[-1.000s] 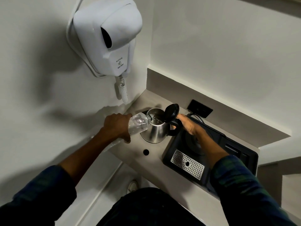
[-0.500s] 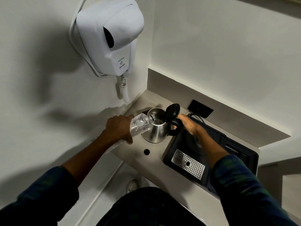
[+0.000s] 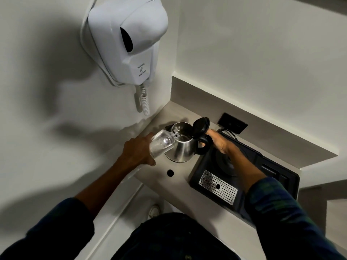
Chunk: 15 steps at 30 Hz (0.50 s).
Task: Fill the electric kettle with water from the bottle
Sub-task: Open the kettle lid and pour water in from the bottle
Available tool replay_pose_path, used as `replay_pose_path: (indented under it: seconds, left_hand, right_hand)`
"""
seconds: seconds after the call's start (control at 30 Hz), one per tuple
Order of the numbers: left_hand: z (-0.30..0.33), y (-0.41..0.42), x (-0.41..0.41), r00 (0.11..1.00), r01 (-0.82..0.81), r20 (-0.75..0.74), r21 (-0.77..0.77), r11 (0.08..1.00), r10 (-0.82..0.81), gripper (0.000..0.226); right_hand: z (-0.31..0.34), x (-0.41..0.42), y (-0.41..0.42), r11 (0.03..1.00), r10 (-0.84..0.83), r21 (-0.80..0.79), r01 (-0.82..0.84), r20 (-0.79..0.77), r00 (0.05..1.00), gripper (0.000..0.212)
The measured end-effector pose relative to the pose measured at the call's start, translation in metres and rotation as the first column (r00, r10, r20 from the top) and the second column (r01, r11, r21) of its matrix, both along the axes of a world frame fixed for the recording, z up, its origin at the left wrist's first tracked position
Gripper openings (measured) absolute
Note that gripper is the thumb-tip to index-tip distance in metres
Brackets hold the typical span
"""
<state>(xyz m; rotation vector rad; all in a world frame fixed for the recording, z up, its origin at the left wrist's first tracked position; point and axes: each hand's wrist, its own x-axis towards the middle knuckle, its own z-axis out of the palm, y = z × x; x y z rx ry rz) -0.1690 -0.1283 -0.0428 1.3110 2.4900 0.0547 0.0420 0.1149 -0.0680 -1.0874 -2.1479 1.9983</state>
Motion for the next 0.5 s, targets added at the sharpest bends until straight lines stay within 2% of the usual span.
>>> replay_pose_path:
  seconds: [0.1, 0.2, 0.4, 0.5]
  left_hand:
    - [-0.01, -0.002, 0.002, 0.997, -0.048, 0.057, 0.081, 0.996, 0.043, 0.109]
    - [-0.022, -0.003, 0.005, 0.986, -0.124, 0.138, 0.229, 0.966, 0.093, 0.103]
    - [-0.045, -0.001, 0.015, 0.936, -0.33, 0.272, 0.457, 0.826, 0.224, 0.088]
    - [-0.057, 0.001, 0.015, 0.902, -0.417, 0.33, 0.506, 0.755, 0.277, 0.089]
  right_hand:
    - [-0.002, 0.002, 0.002, 1.0, 0.001, -0.005, -0.001, 0.002, 1.0, 0.056]
    - [-0.002, 0.002, 0.001, 1.0, -0.012, -0.01, 0.012, 0.002, 1.0, 0.053]
    - [0.0, 0.003, 0.0, 1.0, 0.012, -0.008, -0.012, 0.003, 1.0, 0.063]
    - [0.003, 0.003, -0.001, 1.0, 0.003, 0.01, -0.003, 0.014, 1.0, 0.084]
